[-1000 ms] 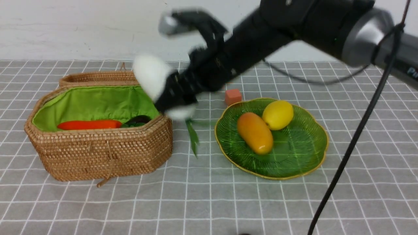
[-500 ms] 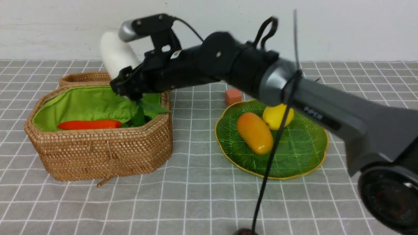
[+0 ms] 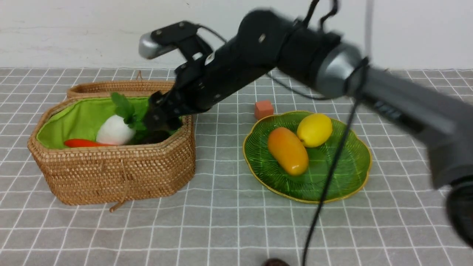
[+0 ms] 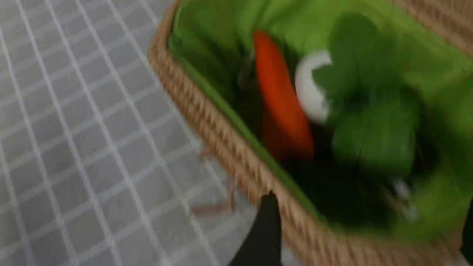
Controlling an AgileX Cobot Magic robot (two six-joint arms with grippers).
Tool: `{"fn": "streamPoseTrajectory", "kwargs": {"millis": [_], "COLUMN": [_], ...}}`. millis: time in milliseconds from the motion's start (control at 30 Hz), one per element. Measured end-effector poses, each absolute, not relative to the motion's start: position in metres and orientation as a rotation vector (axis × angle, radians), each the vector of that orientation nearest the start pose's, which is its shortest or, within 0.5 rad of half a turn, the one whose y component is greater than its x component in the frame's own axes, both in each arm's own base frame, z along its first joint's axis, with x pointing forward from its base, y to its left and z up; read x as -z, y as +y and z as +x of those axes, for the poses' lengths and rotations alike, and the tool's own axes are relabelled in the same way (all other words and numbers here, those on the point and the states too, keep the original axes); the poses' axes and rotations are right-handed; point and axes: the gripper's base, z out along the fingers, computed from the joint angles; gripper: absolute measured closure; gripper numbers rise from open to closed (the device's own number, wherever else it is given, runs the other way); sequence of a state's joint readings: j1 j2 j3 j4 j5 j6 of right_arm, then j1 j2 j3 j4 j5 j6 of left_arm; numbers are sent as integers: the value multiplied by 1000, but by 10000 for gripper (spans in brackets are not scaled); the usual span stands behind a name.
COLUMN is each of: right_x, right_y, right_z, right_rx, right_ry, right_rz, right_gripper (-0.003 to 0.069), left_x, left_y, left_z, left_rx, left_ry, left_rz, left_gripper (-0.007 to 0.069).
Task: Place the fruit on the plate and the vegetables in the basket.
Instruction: Take a daikon with your right arm and place it on the basket on the left, then use the right arm to grab a mangosteen and put it into the right plate
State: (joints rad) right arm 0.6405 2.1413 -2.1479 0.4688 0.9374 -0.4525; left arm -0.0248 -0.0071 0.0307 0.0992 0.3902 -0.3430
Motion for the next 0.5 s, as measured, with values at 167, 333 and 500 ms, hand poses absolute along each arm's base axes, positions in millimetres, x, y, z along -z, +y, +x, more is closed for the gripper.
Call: {"fn": "streamPoseTrajectory", "kwargs": {"millis": [167,333,500], "right_x": [-359,-330,-265], "right_y": [280,256,234], "right_z": [338,307,253], "right_rx": [-518,-494,-478], "right_ry": [2216,2367,2775], "right_rz": [-1131,-1129,-1021], "right_gripper": [13,13,15], "left_x": [-168,-168,-168], "left_y": [2,2,2], "left_z": [52,52,52], "left_rx": [152,152,152], "left_ry": [1883,1883,1883], "left_rz": [-240,-240,-240], "left_gripper": [460,459,460]}}
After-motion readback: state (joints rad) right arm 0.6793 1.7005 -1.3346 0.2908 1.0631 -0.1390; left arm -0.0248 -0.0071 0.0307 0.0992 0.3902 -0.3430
